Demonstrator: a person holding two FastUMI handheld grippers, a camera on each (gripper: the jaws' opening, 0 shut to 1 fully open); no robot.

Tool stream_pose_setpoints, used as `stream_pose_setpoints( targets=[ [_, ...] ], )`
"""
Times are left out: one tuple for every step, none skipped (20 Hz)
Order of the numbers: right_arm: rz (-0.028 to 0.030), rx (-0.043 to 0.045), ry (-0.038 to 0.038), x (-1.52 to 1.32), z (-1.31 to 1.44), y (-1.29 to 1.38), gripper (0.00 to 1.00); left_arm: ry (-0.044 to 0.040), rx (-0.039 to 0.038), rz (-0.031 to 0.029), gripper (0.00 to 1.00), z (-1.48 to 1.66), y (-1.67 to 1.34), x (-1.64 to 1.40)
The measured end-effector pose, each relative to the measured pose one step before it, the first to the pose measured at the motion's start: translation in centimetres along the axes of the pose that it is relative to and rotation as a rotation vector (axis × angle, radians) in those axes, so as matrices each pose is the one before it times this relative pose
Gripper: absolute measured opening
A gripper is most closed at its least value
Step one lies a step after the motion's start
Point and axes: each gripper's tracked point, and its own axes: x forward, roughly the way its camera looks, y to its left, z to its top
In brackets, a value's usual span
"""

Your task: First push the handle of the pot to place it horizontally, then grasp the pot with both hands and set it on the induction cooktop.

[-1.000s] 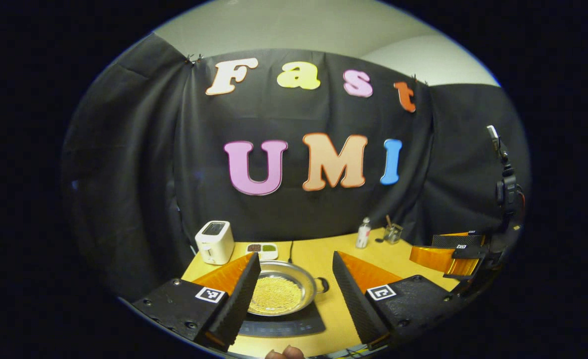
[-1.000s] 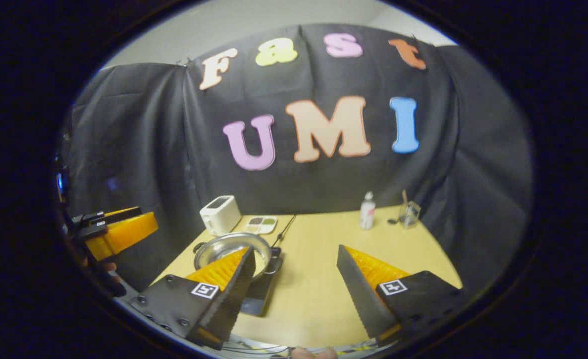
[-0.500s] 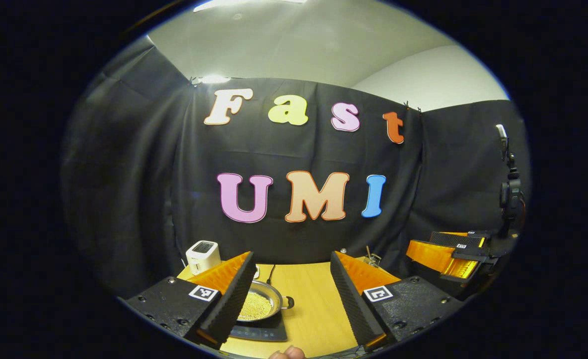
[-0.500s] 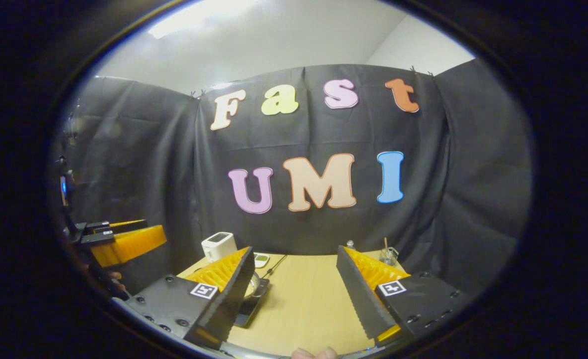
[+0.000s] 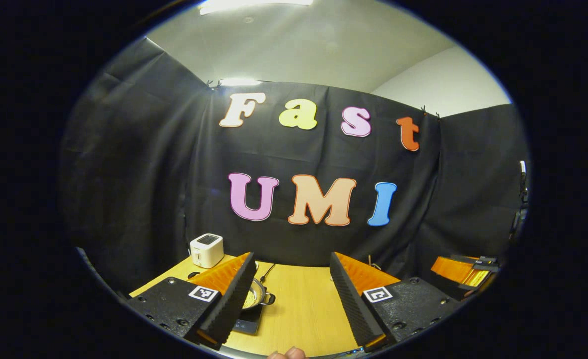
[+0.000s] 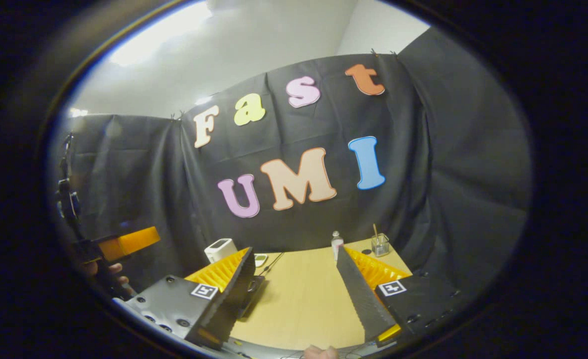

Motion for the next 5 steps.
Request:
stream_pose_setpoints(
  targets=[
    [-0.02891,0.01015,0.00660,0.171,-0.074,-1.176,0.93,0.03039,0.00510,0.00049,0.90,-0.675,-0.202,-0.250],
    [-0.00460,0.01187,-0.00495,0.314,-0.116,-0.051,0.93,-0.02392,0.00442,-0.01114,0.86,0.668,-0.403,0.291],
    [-0.00312,-0.00709,-0.01205,0.570,0.144,0.058,0.93,-0.03275,0.01018,0.00293,0.91,1.115,0.049,0.329],
    [-0.00913,-0.02198,-0.00103,0.306,-0.031,-0.092,0.93,-0.02173,0.00894,0.01077,0.91,0.615,0.541,0.322],
    [-0.00417,-0.02409,0.00129,0.383,-0.009,0.165,0.93,-0.00176,0.00461,0.00156,0.90,-0.346,0.426,0.045]
  ],
)
